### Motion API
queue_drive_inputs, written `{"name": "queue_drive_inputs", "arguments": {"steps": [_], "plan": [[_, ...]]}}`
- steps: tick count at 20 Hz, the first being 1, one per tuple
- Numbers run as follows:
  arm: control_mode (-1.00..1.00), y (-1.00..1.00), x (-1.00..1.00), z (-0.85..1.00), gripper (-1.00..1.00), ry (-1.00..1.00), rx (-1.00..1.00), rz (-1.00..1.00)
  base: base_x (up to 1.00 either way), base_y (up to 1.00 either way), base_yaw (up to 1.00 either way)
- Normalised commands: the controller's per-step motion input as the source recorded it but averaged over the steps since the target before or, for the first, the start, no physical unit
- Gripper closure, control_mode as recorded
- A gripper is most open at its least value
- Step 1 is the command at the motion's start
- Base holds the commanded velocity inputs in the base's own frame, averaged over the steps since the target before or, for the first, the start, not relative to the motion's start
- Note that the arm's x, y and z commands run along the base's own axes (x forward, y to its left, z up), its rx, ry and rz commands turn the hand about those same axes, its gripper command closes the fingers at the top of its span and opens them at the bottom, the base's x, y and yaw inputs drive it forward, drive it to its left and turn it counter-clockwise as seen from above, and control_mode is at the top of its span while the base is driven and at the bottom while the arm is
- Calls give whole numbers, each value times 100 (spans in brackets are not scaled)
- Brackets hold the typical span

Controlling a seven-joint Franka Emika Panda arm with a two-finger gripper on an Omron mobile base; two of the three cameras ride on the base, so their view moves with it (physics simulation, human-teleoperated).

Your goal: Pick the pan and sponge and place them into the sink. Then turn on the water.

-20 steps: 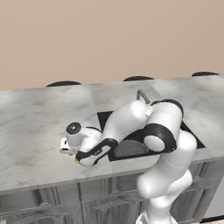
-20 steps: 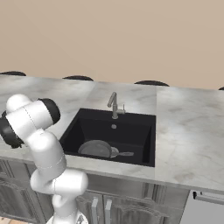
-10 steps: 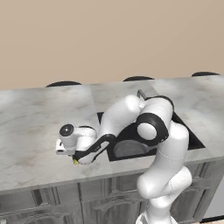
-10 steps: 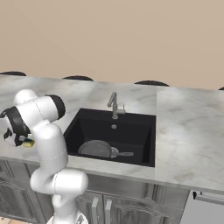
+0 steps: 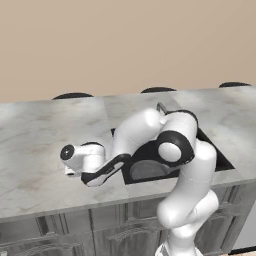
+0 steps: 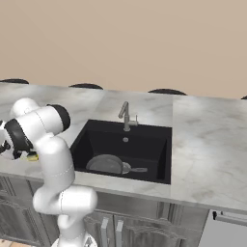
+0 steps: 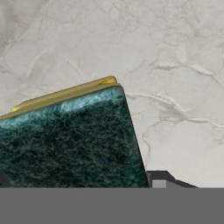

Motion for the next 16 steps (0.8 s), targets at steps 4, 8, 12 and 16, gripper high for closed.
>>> {"name": "queue_drive_inputs", "arguments": {"steps": [4,8,12,16], "plan": [[-100,-66,-9,46,100,-5,-19,-3,0,0,0],[-100,-68,-1,51,100,-2,-10,-2,0,0,0],[-100,-67,0,30,100,0,-2,0,0,0,0],[-100,-70,-2,22,100,0,0,2,0,0,0]]}}
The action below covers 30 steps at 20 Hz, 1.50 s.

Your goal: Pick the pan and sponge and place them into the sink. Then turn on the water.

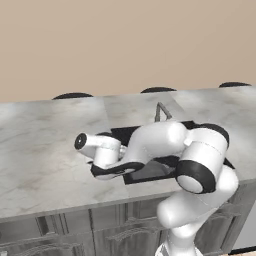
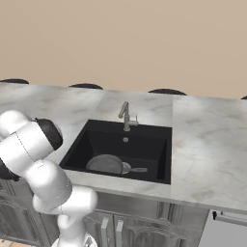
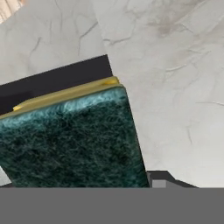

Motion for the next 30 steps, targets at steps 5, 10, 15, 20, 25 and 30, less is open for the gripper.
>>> {"name": "queue_drive_inputs", "arguments": {"steps": [5,10,15,20,25,30], "plan": [[-100,-77,-5,25,100,0,6,12,0,0,0],[-100,-82,0,14,100,0,16,22,0,0,0],[-100,-65,1,1,100,7,9,26,0,0,0],[-100,-43,8,-6,100,23,7,27,0,0,0],[-100,-25,25,-18,100,27,2,27,0,0,0],[-100,-1,54,-19,100,28,1,16,0,0,0]]}}
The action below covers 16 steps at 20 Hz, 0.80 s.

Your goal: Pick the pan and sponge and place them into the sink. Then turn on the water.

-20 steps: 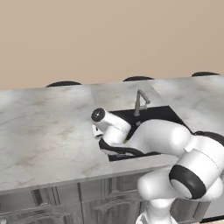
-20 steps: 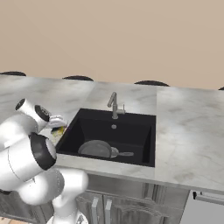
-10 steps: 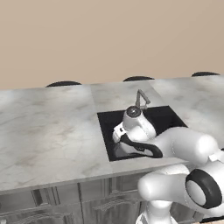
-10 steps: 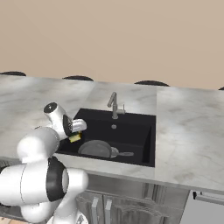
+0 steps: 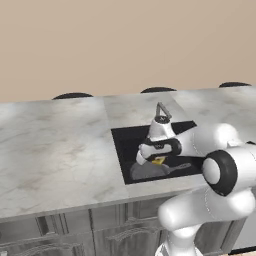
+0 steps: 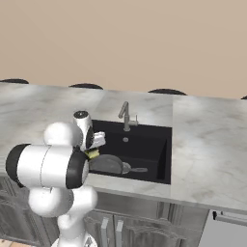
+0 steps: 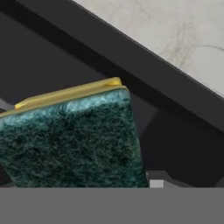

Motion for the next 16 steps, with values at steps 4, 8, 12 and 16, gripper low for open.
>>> {"name": "queue_drive_inputs", "arguments": {"steps": [4,8,12,16], "plan": [[-100,0,54,-20,100,24,0,3,0,0,0],[-100,0,41,-24,100,20,0,0,0,0,0],[-100,0,31,-36,100,18,0,0,0,0,0],[-100,0,26,-47,100,16,0,0,0,0,0]]}}
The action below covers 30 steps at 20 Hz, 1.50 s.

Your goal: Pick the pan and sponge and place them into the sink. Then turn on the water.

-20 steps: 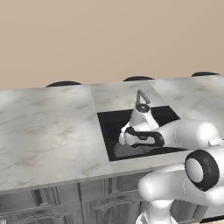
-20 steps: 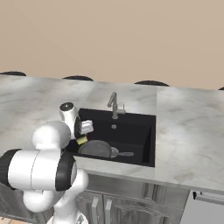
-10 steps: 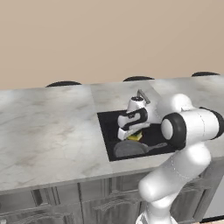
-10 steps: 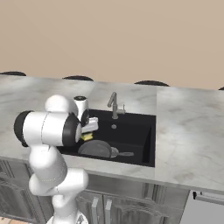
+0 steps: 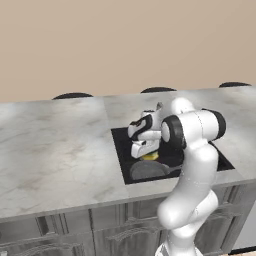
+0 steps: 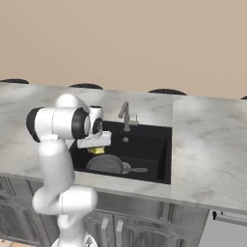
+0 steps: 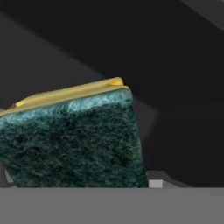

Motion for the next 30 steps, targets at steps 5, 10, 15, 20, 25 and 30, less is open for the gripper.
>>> {"name": "queue_drive_inputs", "arguments": {"steps": [5,10,15,20,25,30], "plan": [[-100,0,20,-61,100,12,-1,0,0,0,0],[-100,0,1,-52,100,-1,-5,0,0,0,0],[-100,0,0,-43,100,-9,-7,0,0,0,0],[-100,0,0,-41,100,-12,-5,0,0,0,0],[-100,-5,1,-29,100,-11,0,0,0,0,0],[-100,-18,22,-14,100,-8,0,0,0,0,0]]}}
